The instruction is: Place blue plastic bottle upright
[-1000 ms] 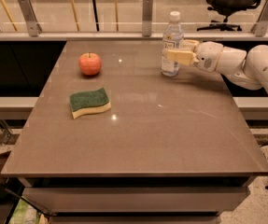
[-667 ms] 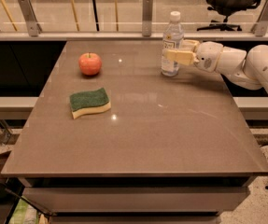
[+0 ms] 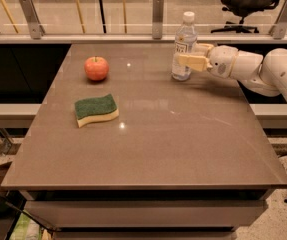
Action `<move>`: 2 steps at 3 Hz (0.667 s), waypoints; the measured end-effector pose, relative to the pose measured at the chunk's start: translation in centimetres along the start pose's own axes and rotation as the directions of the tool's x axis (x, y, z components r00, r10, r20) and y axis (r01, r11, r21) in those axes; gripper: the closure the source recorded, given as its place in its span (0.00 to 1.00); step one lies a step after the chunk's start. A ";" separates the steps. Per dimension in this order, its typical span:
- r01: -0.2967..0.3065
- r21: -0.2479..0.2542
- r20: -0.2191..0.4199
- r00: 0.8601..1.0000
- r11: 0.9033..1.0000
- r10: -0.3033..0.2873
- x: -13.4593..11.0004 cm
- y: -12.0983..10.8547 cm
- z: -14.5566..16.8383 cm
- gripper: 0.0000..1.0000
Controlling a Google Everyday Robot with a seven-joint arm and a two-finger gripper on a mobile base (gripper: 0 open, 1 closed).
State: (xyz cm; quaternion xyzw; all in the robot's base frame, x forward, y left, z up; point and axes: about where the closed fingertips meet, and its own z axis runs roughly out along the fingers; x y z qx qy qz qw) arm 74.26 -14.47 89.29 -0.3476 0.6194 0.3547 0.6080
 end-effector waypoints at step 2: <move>0.000 -0.005 0.000 1.000 1.000 0.000 0.0 0.2 0.3 0.00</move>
Offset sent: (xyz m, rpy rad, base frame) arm 0.0002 0.0032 0.0000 0.0005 0.0002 0.0046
